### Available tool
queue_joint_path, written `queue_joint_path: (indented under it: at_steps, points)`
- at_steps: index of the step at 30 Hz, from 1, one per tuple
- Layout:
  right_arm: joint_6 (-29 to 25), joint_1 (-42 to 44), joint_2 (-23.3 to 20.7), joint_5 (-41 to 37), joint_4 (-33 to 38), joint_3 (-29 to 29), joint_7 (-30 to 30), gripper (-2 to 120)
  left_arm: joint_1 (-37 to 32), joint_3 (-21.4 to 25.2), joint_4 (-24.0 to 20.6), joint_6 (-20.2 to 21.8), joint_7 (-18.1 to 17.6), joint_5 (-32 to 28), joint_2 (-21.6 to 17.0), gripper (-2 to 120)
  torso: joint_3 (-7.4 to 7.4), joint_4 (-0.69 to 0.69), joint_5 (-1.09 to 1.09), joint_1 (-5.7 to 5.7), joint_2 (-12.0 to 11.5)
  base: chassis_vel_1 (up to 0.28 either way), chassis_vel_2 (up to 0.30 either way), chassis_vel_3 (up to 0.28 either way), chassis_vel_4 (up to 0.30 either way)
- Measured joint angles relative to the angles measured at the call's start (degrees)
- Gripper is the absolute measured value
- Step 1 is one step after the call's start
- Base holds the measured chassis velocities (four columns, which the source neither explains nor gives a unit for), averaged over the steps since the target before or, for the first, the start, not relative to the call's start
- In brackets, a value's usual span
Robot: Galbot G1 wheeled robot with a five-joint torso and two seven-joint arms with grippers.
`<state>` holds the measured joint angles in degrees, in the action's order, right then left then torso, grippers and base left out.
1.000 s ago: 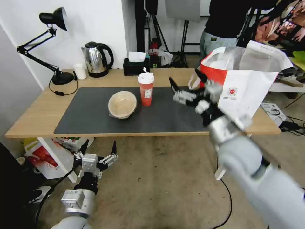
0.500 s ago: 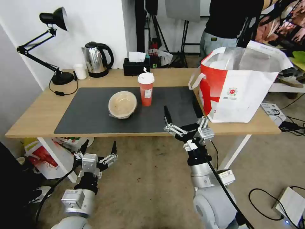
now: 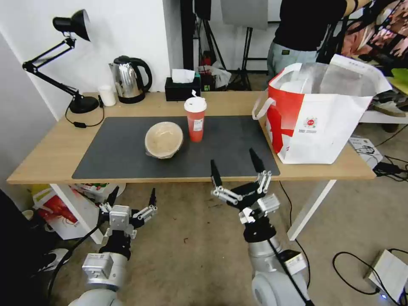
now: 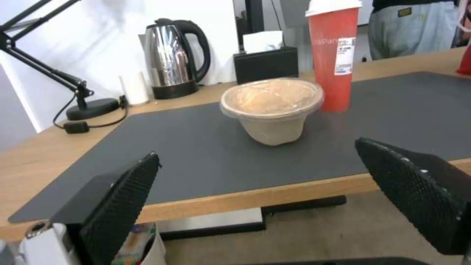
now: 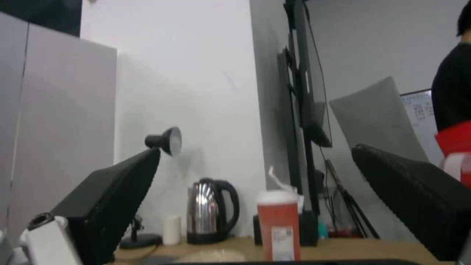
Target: Pick up the trash from the table and place it into the takeout bag.
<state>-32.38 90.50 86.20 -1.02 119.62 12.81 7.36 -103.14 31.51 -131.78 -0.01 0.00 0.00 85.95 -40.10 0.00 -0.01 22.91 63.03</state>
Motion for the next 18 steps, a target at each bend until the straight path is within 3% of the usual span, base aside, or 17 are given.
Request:
queue_joint_path:
  at_steps: [10,18]
  points:
    - [-3.47,0.87,0.01,3.17,-4.61,1.66,0.3,100,0.0,0.0,0.0,0.0,0.0,0.0,0.0,100,0.0,0.06,-0.2,0.01,0.0,0.0,0.0,0.0,0.0]
    - [-4.53,2.5,-0.14,6.36,-4.63,2.72,-1.92,100,0.0,0.0,0.0,0.0,0.0,0.0,0.0,100,0.0,0.01,-0.06,0.01,0.0,0.0,0.0,0.0,0.0]
